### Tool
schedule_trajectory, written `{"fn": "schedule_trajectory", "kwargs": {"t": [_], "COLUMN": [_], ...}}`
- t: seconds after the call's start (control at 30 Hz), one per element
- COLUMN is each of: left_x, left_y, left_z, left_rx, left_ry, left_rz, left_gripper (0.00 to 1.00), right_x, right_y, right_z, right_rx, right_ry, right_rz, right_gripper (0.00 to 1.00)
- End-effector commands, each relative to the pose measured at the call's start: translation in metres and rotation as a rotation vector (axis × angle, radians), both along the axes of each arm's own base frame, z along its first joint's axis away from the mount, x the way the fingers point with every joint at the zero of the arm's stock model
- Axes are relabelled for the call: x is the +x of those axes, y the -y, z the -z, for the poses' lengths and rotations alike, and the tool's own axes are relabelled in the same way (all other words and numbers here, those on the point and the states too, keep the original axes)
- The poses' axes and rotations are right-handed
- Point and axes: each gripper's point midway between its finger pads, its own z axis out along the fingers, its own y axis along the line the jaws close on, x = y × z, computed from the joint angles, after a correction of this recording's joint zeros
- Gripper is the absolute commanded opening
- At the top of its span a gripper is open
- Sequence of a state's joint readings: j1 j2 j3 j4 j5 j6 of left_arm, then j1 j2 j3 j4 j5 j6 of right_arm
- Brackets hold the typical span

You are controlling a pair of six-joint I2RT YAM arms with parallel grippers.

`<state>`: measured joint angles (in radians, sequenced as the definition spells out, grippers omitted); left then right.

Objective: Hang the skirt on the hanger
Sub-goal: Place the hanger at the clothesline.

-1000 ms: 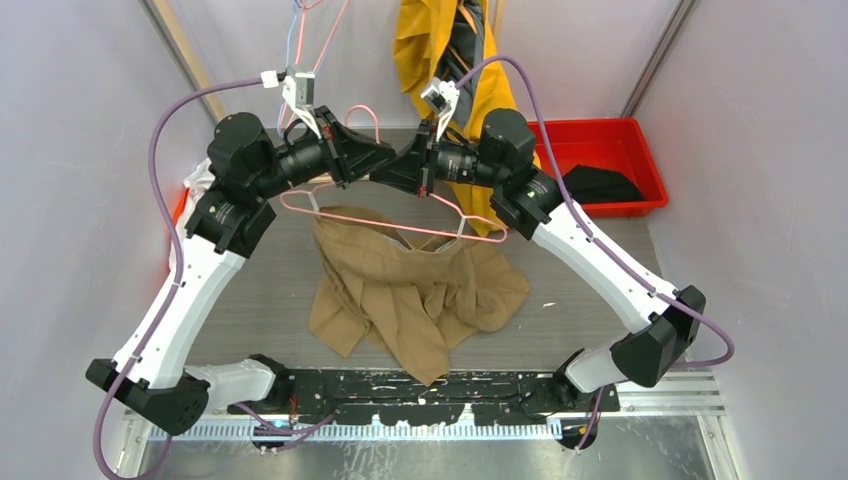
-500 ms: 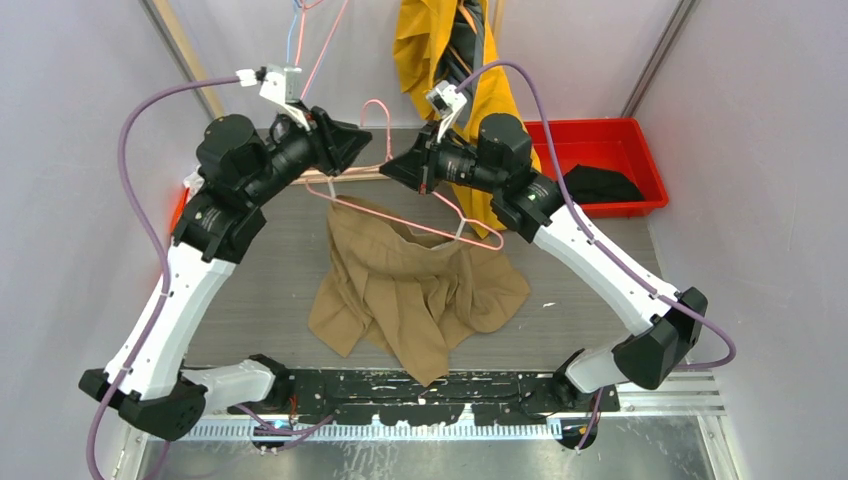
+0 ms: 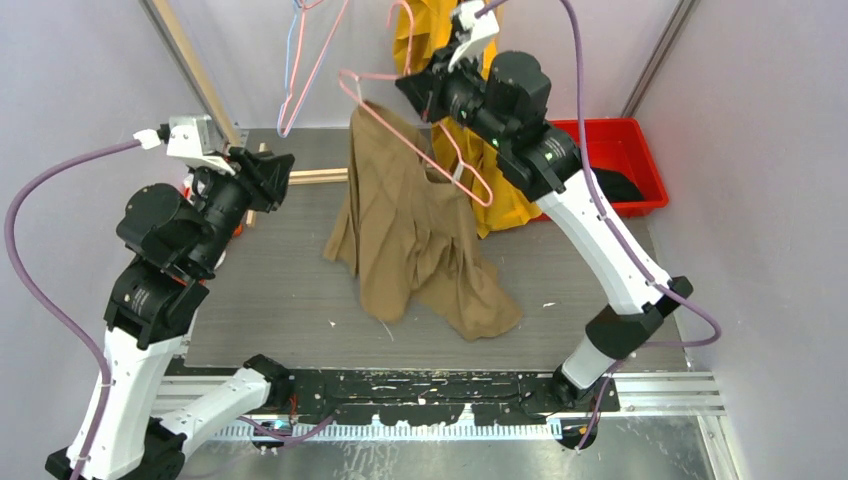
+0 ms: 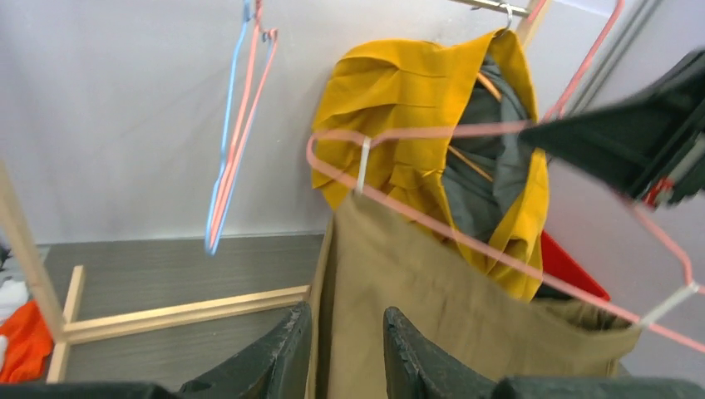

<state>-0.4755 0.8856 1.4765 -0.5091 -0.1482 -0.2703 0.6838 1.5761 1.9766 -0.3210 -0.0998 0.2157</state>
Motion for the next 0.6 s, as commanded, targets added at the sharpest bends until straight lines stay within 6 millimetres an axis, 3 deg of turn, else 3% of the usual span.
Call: {"fn": "schedule_trajectory", "kwargs": {"t": [0.0,0.27,0.57], "left_x": [0.004,0.003,0.006], "left_y": [-0.013,-0.008,-0.007], "left_z": [0.027,0.051,0.064], "left_rx": [0.03,0.039,0.067], "left_ry": [-0.064,-0.114,-0.14], "left_rz": [-0.073,-0.048,-0.048], "left_gripper": [0.38,0.38,0.38], "right_x": [0.025,0.072,0.104], "right_y": [0.026,0.015,0.012], "right_z": [-0.077,-0.09,-0.116], "right_rx": [0.114,0.208,0.379], "right_ry": [0.168,0.235,0.324], "right_rz": [0.178,0.258,0.286], "right_gripper": [0.01,0.01,0.01]}}
